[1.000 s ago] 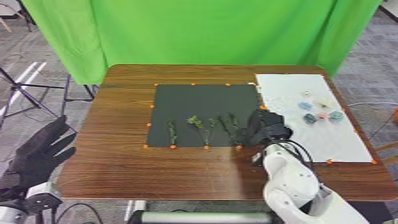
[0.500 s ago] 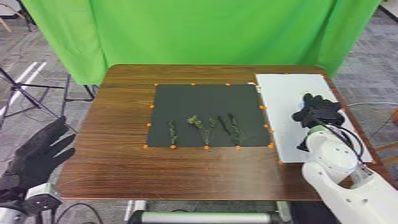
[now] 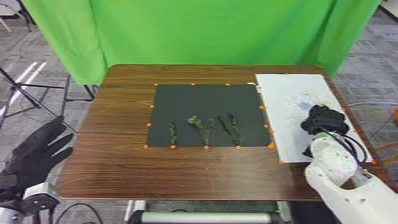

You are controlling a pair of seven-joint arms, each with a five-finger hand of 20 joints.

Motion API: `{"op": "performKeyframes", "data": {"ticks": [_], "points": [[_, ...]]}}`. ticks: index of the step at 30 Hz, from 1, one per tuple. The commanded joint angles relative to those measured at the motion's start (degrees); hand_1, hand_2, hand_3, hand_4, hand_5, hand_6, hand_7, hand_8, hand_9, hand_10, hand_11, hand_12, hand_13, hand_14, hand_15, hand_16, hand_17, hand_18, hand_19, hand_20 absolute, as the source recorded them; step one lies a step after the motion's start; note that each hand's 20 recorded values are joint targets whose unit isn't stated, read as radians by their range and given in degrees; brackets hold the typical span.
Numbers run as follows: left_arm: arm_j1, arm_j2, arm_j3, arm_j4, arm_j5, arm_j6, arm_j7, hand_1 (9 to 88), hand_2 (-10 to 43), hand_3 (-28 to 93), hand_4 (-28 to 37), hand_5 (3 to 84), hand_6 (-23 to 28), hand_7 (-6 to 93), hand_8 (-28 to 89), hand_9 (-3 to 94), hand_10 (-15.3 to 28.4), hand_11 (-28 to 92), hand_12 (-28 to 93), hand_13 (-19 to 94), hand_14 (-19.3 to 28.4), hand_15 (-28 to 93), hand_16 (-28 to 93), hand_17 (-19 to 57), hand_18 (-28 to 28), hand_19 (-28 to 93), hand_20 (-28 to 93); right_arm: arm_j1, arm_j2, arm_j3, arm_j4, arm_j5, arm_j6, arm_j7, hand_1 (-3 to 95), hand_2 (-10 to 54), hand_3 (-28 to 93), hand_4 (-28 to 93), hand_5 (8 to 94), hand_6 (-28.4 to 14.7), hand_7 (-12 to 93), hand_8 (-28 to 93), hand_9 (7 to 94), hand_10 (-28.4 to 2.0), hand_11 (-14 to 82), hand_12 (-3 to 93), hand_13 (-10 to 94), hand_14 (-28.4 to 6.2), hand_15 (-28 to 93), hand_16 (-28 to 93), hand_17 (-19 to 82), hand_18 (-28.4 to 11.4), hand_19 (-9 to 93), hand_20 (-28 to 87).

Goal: Arrange flowers

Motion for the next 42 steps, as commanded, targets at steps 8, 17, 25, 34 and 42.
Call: {"op": "performKeyframes", "data": {"ticks": [8,17,25,34,42], "points": [[2.4,2.84,-9.03,-1.57,-1.03,-2.78,-0.13,23.5,-2.8,70,-26.2,21.3,0.2,18.0,-10,17.3,8.6,10,20,13,11.6,17,7,-12.8,18.1,35,10,4.5,-3.1,-10.0,-11.8,0.9,8.6,-15.1,50.0,-9.5,84,-26,73.7,1.2,47,1,88.9,-5.4,20.2,52.1,83,-2.5,54,37,34,-20.5,83,52],[2.4,3.85,-10.68,-1.2,-1.38,-1.09,-0.06,23.3,-3.1,70,-26.1,21.4,0.2,17.8,-10,17.1,8.5,9,20,13,11.6,16,8,-12.7,18.1,35,10,18.6,-16.2,-27.1,-8.6,0.3,4.9,-23.8,48.4,-9.5,84,-23,73.8,1.4,47,0,89.1,-5.9,18.9,52.5,82,-2.6,52,39,33,-20.4,82,52],[0.4,4.89,-7.19,-0.23,-1.55,-0.14,-0.45,23.3,-3.3,70,-26.2,21.4,0.2,17.8,-9,17.1,8.5,9,20,13,11.5,16,8,-12.6,18.0,34,10,22.6,-24.0,-34.3,-2.3,-3.5,2.2,-24.5,48.6,-9.5,83,-23,73.1,1.7,48,-1,88.7,-6.0,18.8,53.0,81,-2.9,53,40,32,-19.9,82,52],[-1.3,6.29,-5.23,0.38,-1.18,0.06,-0.39,23.3,-3.2,70,-26.4,21.4,0.2,17.7,-9,17.1,8.4,9,20,13,11.4,16,8,-12.6,18.0,34,10,25.5,-26.9,-40.1,4.6,-7.4,0.8,-24.1,48.5,-9.5,83,-24,72.8,2.0,48,-1,88.4,-6.2,18.7,52.7,81,-2.7,53,39,32,-19.9,82,53],[-3.0,7.21,-3.5,1.26,-0.88,-0.42,-0.59,23.3,-3.2,70,-26.5,21.4,0.2,17.7,-9,17.1,8.5,9,20,13,11.4,16,8,-12.6,18.0,34,10,27.2,-28.2,-43.7,9.4,-10.0,1.8,-20.7,48.4,-9.5,83,-25,72.3,2.4,49,-1,87.9,-5.9,18.5,52.4,80,-2.5,53,40,31,-19.7,82,53]]}}
